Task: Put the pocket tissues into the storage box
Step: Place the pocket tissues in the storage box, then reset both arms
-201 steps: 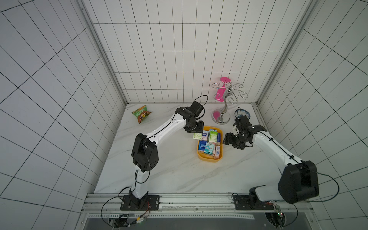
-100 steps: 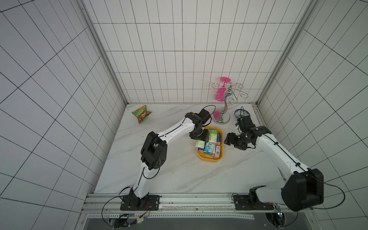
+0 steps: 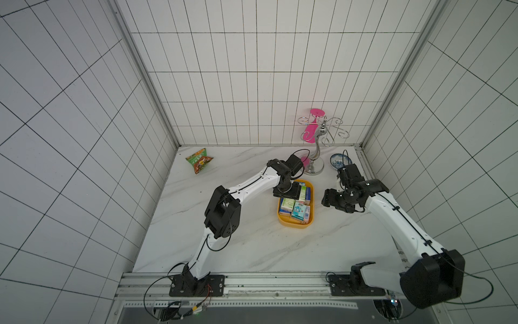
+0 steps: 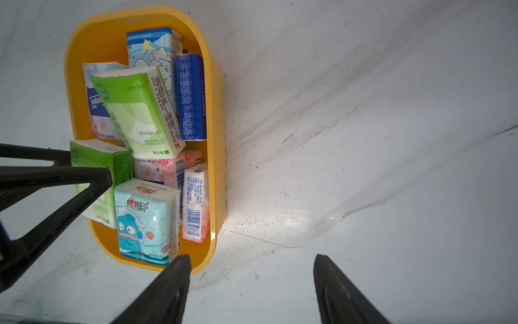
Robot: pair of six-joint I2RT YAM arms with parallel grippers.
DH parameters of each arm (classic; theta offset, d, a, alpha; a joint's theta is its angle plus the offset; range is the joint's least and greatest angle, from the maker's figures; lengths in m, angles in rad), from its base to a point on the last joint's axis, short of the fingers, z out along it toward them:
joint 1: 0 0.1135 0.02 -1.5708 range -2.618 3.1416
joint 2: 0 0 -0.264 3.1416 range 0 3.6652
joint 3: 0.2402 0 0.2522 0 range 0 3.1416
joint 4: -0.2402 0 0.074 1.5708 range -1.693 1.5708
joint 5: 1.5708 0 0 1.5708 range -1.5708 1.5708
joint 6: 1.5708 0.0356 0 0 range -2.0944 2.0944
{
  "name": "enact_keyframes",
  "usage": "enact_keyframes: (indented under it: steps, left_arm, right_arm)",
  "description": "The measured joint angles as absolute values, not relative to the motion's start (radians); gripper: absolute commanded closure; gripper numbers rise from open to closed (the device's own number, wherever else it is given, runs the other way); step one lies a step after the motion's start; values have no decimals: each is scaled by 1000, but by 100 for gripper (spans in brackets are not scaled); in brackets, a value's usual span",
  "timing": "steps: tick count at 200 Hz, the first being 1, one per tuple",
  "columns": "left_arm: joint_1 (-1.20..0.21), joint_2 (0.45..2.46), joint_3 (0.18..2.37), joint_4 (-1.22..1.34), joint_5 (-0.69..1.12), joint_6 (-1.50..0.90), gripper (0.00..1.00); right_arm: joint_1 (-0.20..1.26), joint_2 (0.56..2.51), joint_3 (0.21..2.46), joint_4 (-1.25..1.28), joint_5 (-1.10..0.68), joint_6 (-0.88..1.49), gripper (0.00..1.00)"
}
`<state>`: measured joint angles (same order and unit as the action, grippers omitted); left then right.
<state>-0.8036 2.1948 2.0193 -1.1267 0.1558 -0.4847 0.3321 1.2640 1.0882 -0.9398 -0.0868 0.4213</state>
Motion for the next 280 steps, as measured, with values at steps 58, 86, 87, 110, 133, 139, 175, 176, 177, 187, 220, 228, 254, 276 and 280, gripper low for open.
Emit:
enact_keyframes:
  steps: [58,86,87,110,133,139,175,176,177,187,220,228,254,276,280]
  left_arm:
    - [-736,2118,1945,-1115,105,-499,2]
    - [-628,1902,1762,-1029,55,-473,2]
    - [-624,1896,1756,-1025,54,-472,2]
    - [-461,1655,1533,-860,54,-451,2]
    - [-252,1435,1254,-610,57,-422,2]
    - [-203,1386,1171,-532,48,-405,2]
    - [-88,1287,820,-202,-34,-265,2]
    - [-86,1287,816,-197,-35,-263,2]
    - [-84,1288,808,-188,-35,-258,2]
    - [-64,1298,761,-127,-42,-227,2]
    - [26,1419,662,159,-51,-170,2]
    - [44,1475,659,213,-55,-164,2]
    - [62,1594,658,289,-50,-148,2]
    - [60,1579,601,405,-33,-134,3]
    - [59,1571,579,439,-33,-132,3]
  right_arm:
    - [211,1240,1005,-708,90,327,24]
    - [182,1249,847,-457,186,257,24]
    - [182,1251,842,-450,188,255,24]
    - [178,1282,715,-213,258,189,23]
    - [176,1320,618,25,319,108,23]
    - [176,1336,602,83,333,89,23]
    - [168,1454,530,418,381,6,23]
    - [167,1458,529,427,381,4,23]
    - [167,1460,529,432,382,2,23]
    - [152,1489,529,490,380,-4,23]
    - [70,1514,505,624,322,15,1]
    - [46,1518,472,702,298,29,1]
    - [4,1538,418,774,246,43,1]
    - [1,1542,416,805,218,46,1]
    - [1,1543,416,813,215,46,1]
